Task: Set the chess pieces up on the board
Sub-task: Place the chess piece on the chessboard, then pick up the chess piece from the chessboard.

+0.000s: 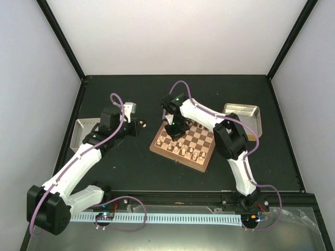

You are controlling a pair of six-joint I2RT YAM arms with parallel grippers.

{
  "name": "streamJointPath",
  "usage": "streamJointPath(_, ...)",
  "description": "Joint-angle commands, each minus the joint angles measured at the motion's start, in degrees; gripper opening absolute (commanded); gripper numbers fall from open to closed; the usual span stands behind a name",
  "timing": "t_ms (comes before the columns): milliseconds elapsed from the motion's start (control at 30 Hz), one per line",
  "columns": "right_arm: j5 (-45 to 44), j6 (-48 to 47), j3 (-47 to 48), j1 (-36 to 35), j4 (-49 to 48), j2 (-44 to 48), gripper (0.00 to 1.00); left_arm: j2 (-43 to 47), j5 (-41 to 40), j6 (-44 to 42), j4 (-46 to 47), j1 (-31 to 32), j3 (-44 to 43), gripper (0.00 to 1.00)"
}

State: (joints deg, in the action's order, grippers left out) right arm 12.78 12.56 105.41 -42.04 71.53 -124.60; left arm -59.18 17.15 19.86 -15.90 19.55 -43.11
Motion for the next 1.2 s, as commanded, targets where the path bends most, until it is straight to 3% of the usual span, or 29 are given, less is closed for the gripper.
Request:
streamJointPath(0, -0.1, -0.8, 1.9, -0.5, 1.1, -1.7, 0.14, 1.3, -0.8, -0.7, 1.2, -0.4, 0.0, 0.02)
streamJointPath(500, -5.6, 3.9, 4.3, -0.7, -1.3, 3.5, 0.39, 2.2, -7.5, 2.3, -2.6, -0.5, -1.4, 0.02)
streamJointPath(833, -9.8, 3.3, 5.3, -4.8, -0.6, 3.0, 0.48, 8.2, -13.9, 11.4, -5.1, -3.8, 3.4, 0.02)
streamJointPath(1167, -11.6, 5.0, 7.9, -7.9, 1.2, -1.6, 0.51, 13.7, -16.9, 11.6, -3.6, -5.7, 7.1, 0.03)
